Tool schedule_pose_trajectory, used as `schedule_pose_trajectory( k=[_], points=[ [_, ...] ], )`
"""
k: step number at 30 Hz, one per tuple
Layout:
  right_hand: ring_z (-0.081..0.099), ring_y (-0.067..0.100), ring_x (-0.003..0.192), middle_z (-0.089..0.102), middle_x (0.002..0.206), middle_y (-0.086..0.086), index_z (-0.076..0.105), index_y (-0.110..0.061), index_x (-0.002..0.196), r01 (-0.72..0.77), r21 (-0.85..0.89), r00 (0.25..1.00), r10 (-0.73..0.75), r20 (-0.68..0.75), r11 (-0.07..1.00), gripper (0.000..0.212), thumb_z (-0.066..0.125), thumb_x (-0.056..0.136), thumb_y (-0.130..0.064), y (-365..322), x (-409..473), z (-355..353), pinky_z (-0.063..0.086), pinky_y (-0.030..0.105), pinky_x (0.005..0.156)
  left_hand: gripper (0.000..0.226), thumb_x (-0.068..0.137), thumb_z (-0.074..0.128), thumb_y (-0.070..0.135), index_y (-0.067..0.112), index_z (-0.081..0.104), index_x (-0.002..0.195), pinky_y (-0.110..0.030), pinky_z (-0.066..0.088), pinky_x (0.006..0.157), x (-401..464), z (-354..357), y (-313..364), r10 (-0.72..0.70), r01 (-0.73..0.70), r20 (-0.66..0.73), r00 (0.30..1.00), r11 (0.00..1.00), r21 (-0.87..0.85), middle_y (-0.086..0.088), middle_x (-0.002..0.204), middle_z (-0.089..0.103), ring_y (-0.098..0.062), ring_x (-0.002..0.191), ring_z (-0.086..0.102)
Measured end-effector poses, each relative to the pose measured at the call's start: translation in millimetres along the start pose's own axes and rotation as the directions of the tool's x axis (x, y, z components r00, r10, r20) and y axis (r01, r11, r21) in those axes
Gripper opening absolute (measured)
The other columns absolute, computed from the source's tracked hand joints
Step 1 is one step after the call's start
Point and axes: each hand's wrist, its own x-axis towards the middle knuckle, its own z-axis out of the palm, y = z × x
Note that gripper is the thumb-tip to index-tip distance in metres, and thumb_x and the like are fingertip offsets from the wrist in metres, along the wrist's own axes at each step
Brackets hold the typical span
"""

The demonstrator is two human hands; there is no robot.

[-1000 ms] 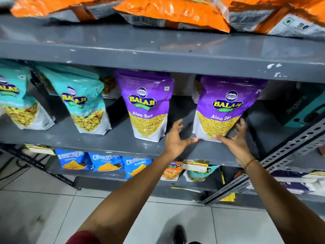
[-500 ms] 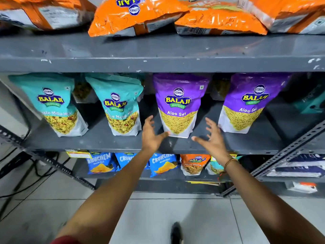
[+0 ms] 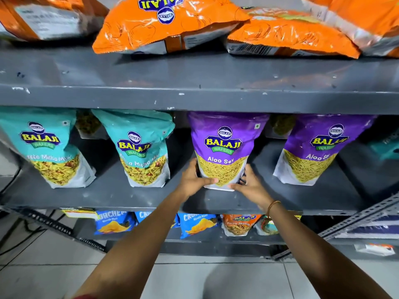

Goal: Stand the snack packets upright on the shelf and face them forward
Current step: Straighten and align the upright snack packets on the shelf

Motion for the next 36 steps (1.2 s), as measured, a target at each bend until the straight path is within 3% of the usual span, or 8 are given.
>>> schedule_pose_trajectory(
  k=[3,13,17,21,25,29,33,36],
  points=[
    [0.058,0.021,0.123,0.06,0.131,0.002,0.043,-0.022,0.125,-0.017,-0.014,1.0,0.018,0.024,1.0,0.059,0.073,0.078,-0.002,4.6,10.3,-11.6,0.049,0.039,0.103,0.097,0.047,0.088,0.051,0.024,0.045,0.129,-0.04,0.048,0.103,-2.5,11.0,-0.6,0.055,-0.049,-0.096,0.994,0.996,0.072,0.002,0.128,0.066,-0.018,0.118,0.06],
    [0.058,0.005,0.12,0.055,0.135,-0.007,0.039,-0.038,0.124,-0.044,-0.013,0.998,0.044,0.037,0.999,0.074,0.084,0.069,-0.019,-0.3,8.2,-21.6,0.051,0.023,0.096,0.091,0.05,0.089,0.052,0.024,0.047,0.127,-0.03,0.05,0.094,-9.9,21.0,1.0,0.083,-0.066,-0.149,0.985,0.991,0.112,0.003,0.126,0.067,-0.017,0.116,0.063],
    [0.03,0.01,0.144,0.03,0.155,-0.001,0.017,-0.026,0.148,0.113,-0.169,0.908,-0.171,-0.382,0.979,0.117,0.089,0.057,-0.043,-16.7,-9.2,7.5,0.028,0.031,0.117,0.096,0.058,0.087,0.048,0.021,0.044,0.139,-0.039,0.05,0.103,-32.2,4.7,0.3,0.156,-0.139,-0.202,0.967,0.985,0.099,-0.001,0.14,0.057,-0.014,0.127,0.055],
    [0.028,0.026,0.143,0.032,0.151,0.01,0.027,-0.015,0.146,0.321,-0.551,0.644,-0.604,-0.47,0.77,0.099,0.074,0.068,-0.055,-36.7,-31.6,51.6,0.021,0.034,0.12,0.037,0.086,0.062,0.054,0.03,0.053,0.114,-0.029,0.049,0.091,-67.7,-33.5,-7.6,0.561,-0.332,-0.434,0.705,0.802,0.497,0.009,0.119,0.052,-0.009,0.112,0.052],
    [0.03,0.016,0.141,0.033,0.15,0.003,0.033,-0.023,0.144,0.499,-0.626,0.63,-0.747,-0.212,0.599,0.079,0.067,0.079,-0.053,-60.8,-36.0,107.3,0.017,0.027,0.12,0.056,0.08,0.065,0.056,0.018,0.042,0.114,-0.031,0.036,0.104,-81.0,-89.4,-25.3,0.555,-0.261,-0.617,0.559,0.823,0.504,-0.005,0.122,0.04,-0.023,0.119,0.039],
    [0.035,0.013,0.138,0.034,0.15,-0.005,0.026,-0.028,0.148,0.509,-0.534,0.824,-0.562,0.075,0.675,0.079,0.066,0.081,-0.046,-81.3,-11.7,155.2,0.028,0.025,0.117,0.101,0.056,0.069,0.078,0.022,0.032,0.132,-0.031,0.031,0.106,-72.1,-155.2,-31.8,0.291,-0.132,-0.668,0.686,0.951,0.279,0.004,0.129,0.037,-0.011,0.124,0.034],
    [0.036,0.021,0.14,0.04,0.15,0.007,0.026,-0.014,0.148,0.235,-0.341,0.971,-0.204,0.123,0.91,0.093,0.08,0.073,-0.029,-84.5,20.5,183.5,0.034,0.033,0.113,0.14,0.037,0.084,0.067,0.026,0.014,0.151,-0.043,0.033,0.116,-48.2,-199.1,-38.9,0.047,-0.035,-0.351,0.935,0.999,0.042,-0.002,0.155,0.036,-0.012,0.139,0.035],
    [0.052,0.019,0.128,0.056,0.135,0.0,0.039,-0.02,0.131,0.108,-0.215,0.988,-0.081,0.131,0.971,0.077,0.083,0.068,-0.025,-79.7,33.6,197.3,0.047,0.039,0.105,0.141,0.034,0.089,0.059,0.023,0.018,0.15,-0.042,0.041,0.111,-34.0,-213.5,-45.5,0.002,0.001,-0.166,0.986,1.0,0.016,0.002,0.146,0.049,-0.017,0.135,0.046]
  ],
)
